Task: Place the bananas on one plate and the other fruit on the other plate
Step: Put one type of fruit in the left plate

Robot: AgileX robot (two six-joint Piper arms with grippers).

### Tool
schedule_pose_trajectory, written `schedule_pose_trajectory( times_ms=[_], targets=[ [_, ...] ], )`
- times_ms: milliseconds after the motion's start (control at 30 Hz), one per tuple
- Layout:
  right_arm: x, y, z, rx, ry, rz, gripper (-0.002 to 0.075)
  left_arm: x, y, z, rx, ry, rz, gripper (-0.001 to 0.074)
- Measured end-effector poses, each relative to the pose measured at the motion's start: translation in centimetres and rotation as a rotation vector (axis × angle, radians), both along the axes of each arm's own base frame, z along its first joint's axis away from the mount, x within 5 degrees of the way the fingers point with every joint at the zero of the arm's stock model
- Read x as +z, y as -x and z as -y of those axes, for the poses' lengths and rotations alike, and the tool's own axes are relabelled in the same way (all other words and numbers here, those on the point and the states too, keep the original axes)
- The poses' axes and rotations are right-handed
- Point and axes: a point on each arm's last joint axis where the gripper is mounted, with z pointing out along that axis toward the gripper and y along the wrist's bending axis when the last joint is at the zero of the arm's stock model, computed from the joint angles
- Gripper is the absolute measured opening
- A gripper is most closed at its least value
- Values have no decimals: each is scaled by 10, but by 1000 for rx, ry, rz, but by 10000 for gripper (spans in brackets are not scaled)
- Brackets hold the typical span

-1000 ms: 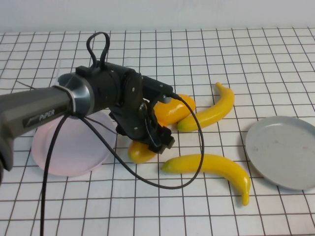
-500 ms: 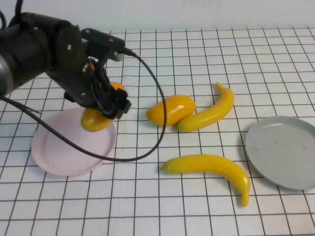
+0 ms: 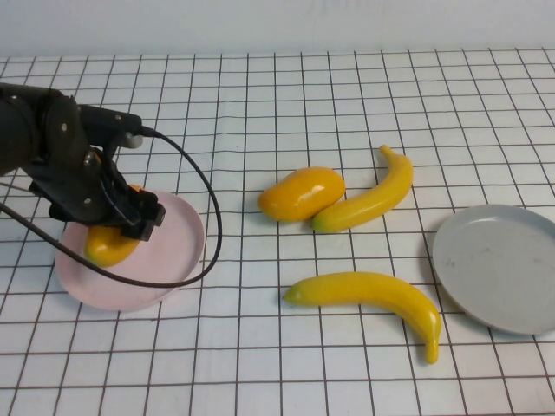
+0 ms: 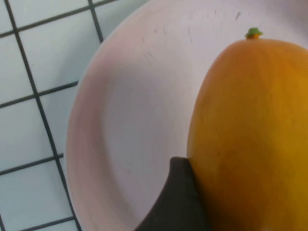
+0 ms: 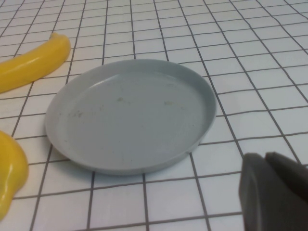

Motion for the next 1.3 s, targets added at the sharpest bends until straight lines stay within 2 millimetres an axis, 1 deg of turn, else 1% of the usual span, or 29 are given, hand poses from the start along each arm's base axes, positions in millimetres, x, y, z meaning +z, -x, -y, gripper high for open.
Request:
schedule_pose_trajectory(
  times_ms=[233, 433, 600, 733, 800, 900, 1033, 1100, 1167, 1300],
  targets=[
    [0, 0, 0, 0, 0, 0, -16, -2, -2, 5, -20, -12, 17, 521],
    [0, 0, 0, 0, 0, 0, -17, -11, -5, 1, 63, -47, 10, 595],
    [0, 0, 0, 0, 0, 0, -16, -13, -7, -2, 112, -66, 15, 610],
    [0, 0, 0, 0, 0, 0, -16, -12, -5, 0, 109, -74, 6, 611],
    [0, 0, 0, 0, 0, 0, -16, -4, -3, 5, 85, -86, 1, 611],
    [0, 0, 0, 0, 0, 0, -17, 22, 0, 23, 8, -101, 26, 611],
    [0, 0, 0, 0, 0, 0, -17, 60, 2, 60, -128, -90, 110, 611],
    [0, 0, 0, 0, 0, 0, -16, 71, 1, 78, -201, -80, 152, 612],
    [0, 0, 0, 0, 0, 0, -17, 77, -4, 96, -259, -75, 183, 612],
    [0, 0, 0, 0, 0, 0, -17, 62, -21, 131, -364, -64, 182, 611]
  ],
)
